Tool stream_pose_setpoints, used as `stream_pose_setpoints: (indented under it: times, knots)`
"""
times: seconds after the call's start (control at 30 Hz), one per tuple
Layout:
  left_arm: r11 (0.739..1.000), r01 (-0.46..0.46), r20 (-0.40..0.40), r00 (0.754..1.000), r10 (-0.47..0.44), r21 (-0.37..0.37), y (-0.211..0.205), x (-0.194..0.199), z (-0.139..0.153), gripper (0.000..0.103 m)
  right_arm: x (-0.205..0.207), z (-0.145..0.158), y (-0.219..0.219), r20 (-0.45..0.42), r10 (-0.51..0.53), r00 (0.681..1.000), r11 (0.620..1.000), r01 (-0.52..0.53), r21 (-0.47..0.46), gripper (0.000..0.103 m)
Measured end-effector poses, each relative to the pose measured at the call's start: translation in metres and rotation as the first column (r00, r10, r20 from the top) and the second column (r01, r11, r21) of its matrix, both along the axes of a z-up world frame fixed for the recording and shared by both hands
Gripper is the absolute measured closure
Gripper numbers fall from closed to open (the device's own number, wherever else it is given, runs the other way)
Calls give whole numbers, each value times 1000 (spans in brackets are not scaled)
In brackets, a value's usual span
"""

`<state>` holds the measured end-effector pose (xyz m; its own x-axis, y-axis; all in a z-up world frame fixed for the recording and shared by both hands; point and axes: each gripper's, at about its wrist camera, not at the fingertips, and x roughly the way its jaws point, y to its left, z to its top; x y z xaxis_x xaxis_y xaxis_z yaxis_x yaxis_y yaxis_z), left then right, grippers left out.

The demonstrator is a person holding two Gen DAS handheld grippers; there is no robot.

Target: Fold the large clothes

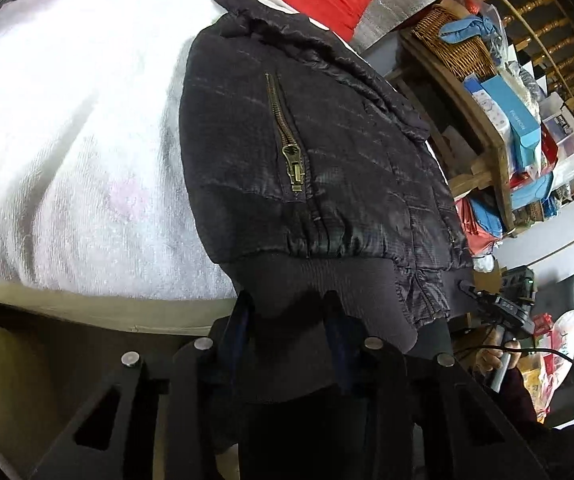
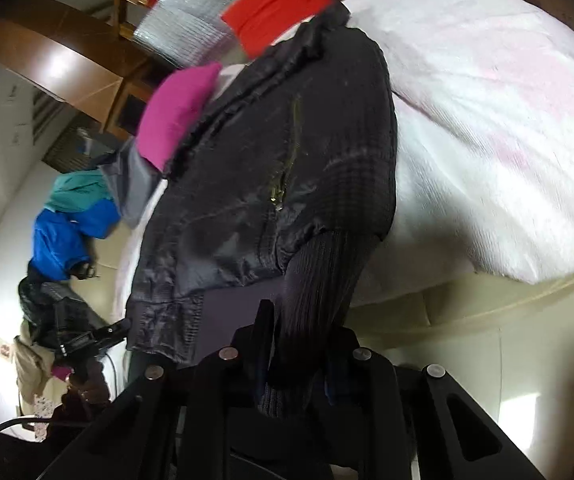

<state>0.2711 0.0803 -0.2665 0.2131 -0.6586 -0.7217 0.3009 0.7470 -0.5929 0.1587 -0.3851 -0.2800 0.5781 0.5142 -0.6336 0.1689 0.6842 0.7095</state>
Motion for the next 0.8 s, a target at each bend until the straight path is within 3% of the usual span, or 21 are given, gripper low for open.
stream_pose_setpoints:
  times: [0.03, 0.07, 0.13, 0.2, 0.23, 0.3, 0.43, 0.53, 0.8]
  knots:
    - [1000, -4, -14, 1000, 4, -6, -2, 4, -5, 61, 4, -12, -3, -43, -11, 999, 999, 12, 29, 78]
    - [1000, -4, -46, 999, 3, -24, -2, 7, -10, 48, 7, -22, -7, -73, -23, 997, 998, 27, 57, 71]
    - [997, -2, -95, 995, -6, -81, 0, 9, -18, 38, 9, -36, -10, -93, -55, 994, 995, 63, 79, 56]
    - [998, 4, -94, 996, -11, -67, -10, 10, -18, 38, 15, -44, -12, -103, -70, 992, 991, 81, 104, 54]
    - [998, 10, -89, 996, -16, -60, -12, 11, -18, 39, 17, -41, -10, -103, -61, 993, 995, 69, 76, 55]
    - [999, 14, -66, 998, -17, -47, -14, 10, -14, 58, 20, -28, -2, -75, -26, 997, 1000, 25, -3, 85]
    - [1000, 9, -33, 999, -9, -20, -8, 10, -3, 88, 15, 18, 4, 15, 5, 1000, 994, -4, -109, 87]
    - [999, -2, -6, 1000, 2, -51, -2, 12, 13, 93, 14, 52, 1, 104, -4, 995, 994, 15, -107, 88]
    - [994, -3, 171, 985, 23, -112, -7, 44, 96, 94, 50, 119, -9, 268, -63, 961, 987, 100, -127, 92]
